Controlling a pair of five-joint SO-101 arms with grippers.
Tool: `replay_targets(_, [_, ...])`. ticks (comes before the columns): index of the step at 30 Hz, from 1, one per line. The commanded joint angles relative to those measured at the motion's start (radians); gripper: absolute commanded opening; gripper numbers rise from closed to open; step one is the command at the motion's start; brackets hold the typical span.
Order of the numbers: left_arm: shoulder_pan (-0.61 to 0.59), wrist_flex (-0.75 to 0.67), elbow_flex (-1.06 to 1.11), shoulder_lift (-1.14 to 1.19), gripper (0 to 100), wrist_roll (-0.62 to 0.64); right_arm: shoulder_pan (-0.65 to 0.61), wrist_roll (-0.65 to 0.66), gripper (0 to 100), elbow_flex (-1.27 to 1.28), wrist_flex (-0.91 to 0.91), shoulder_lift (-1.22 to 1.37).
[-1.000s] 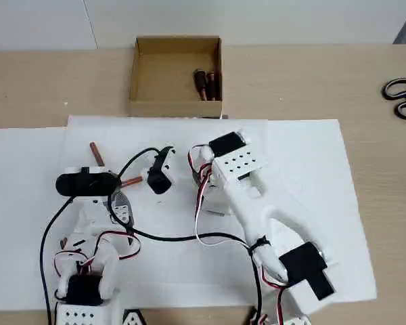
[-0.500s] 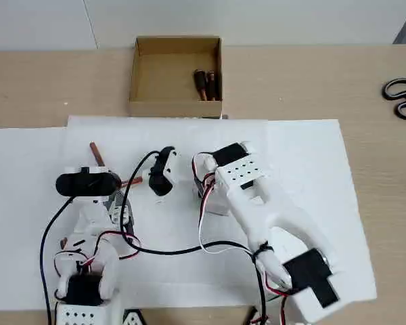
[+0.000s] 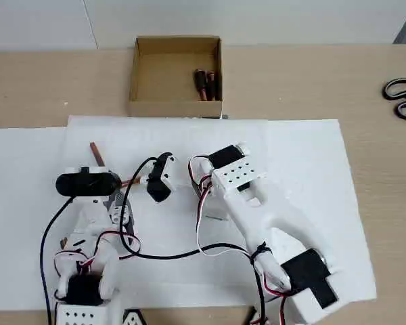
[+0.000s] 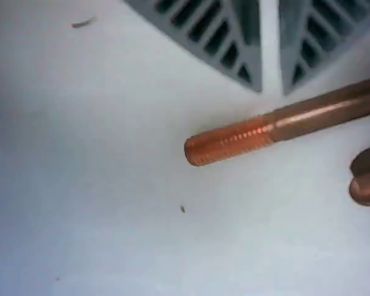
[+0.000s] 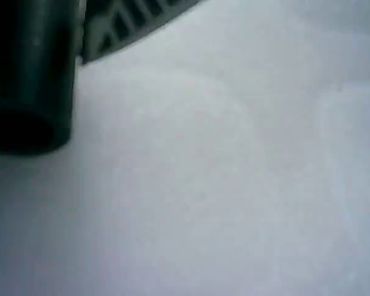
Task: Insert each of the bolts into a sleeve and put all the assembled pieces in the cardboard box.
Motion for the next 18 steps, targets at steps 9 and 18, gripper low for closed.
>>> replay_targets(9, [-0.005,0.006,-0.007,-0.012,1,-0.002,-0.03,-0.06,14.8,0.011,0.021,0.07])
replay_targets(18, [-0.005,0.006,-0.007,-0.012,1,-0.002,-0.03,-0.069,15.6,0.011,0.025,0.068])
